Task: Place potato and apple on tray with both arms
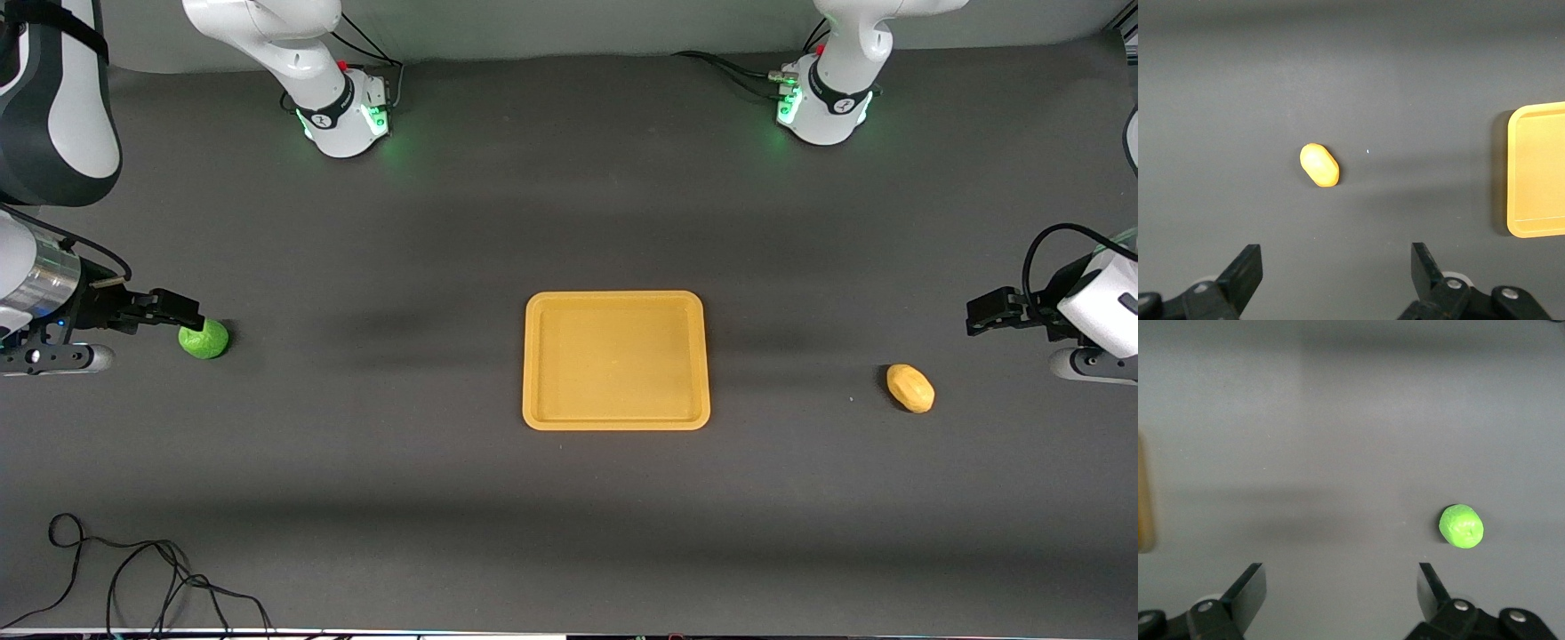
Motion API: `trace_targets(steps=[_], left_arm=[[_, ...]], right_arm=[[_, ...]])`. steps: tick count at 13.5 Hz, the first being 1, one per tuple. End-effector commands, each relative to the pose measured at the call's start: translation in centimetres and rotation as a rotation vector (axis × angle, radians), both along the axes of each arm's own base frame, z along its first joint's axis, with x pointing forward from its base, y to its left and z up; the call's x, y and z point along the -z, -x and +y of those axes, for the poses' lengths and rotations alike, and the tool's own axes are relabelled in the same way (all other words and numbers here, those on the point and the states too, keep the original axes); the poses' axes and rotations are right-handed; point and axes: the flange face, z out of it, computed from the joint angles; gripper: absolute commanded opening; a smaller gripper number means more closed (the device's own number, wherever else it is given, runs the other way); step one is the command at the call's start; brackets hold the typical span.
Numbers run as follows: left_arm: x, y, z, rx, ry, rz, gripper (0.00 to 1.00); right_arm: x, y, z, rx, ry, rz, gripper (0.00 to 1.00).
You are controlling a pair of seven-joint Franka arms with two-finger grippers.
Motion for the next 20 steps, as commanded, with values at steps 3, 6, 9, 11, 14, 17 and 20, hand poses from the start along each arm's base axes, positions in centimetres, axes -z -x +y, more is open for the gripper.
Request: trace_targets(steps=[3, 6, 9, 11, 14, 17, 20], left_arm=[[-0.1, 0.1, -0.3, -0.008, -0.014, -0.004, 0.99], [-0.2, 0.2, -0.3, -0.008, -0.014, -0.001, 0.99], [-0.1, 0.2, -0.5, -0.005, -0.014, 0.002, 0.99], [-0.2, 0.2, -0.5, -0.005, -0.014, 0.001, 0.99], [-0.2, 0.2, -0.5, -0.003, -0.014, 0.001, 0.99], [-0.1, 0.2, -0.4, -0.005, -0.014, 0.002, 0.99], [-0.3, 0.1, 0.3, -0.002, -0.013, -0.005, 0.99]], right_arm=[[-2.7, 1.8, 0.0, 0.023, -0.020, -0.047, 1.00], [-4.0, 3.7, 0.3, 0.012, -0.011, -0.044, 1.00], [-4.0, 4.4, 0.0, 0.014, -0.013, -0.036, 1.00], [-4.1, 4.5, -0.3, 0.012, -0.014, -0.028, 1.00], [-4.4, 3.9, -0.4, 0.014, -0.013, -0.034, 1.00], [-4.9, 3.8, -0.8, 0.018, -0.011, -0.047, 1.00], [-5.0, 3.9, -1.0, 0.021, -0.008, -0.047, 1.00]])
